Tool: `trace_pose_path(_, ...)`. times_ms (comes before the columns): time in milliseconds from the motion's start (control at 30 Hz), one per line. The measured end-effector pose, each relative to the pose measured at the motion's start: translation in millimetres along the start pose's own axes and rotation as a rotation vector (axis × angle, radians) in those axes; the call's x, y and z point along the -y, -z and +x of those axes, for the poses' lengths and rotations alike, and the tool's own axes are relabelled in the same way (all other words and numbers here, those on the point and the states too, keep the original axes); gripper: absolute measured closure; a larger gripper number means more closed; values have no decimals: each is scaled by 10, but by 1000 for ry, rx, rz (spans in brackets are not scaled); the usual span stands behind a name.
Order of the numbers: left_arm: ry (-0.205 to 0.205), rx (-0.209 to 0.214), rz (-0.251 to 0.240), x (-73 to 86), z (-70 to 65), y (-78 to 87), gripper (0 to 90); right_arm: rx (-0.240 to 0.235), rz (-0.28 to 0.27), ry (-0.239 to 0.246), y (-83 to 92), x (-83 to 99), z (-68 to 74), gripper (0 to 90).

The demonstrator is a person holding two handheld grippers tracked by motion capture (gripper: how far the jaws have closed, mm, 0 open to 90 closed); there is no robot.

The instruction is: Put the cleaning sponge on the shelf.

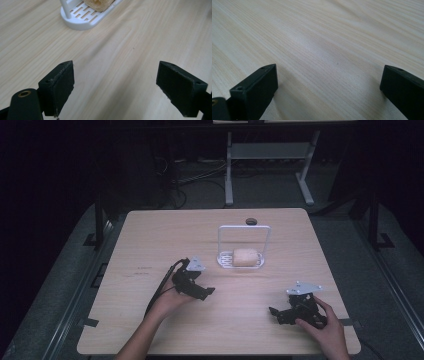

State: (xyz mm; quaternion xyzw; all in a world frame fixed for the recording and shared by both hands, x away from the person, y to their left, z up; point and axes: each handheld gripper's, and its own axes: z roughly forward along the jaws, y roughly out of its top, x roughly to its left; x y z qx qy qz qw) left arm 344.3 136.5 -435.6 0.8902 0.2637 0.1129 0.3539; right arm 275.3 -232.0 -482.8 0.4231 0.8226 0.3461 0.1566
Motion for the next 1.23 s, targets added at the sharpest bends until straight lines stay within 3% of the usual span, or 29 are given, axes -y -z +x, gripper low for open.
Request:
trace_pose_path(267, 7, -30, -11, 324, 13, 278, 143, 0, 0, 1, 0, 0, -1, 12)
trace_pose_path(533, 49, -63, -15, 756, 68, 523, 143, 0, 0, 0, -1, 0, -1, 12)
trace_pose_path(800, 61, -93, 8, 1073, 58, 664, 143, 0, 0, 0, 0, 0, 0, 12)
trace_pose_path(1033, 67, -114, 28, 1181, 64, 679, 135, 0, 0, 1, 0, 0, 0, 12)
trace_pose_path(1233, 89, -74, 15, 1227, 129, 684, 128, 0, -1, 2, -1, 0, -1, 12)
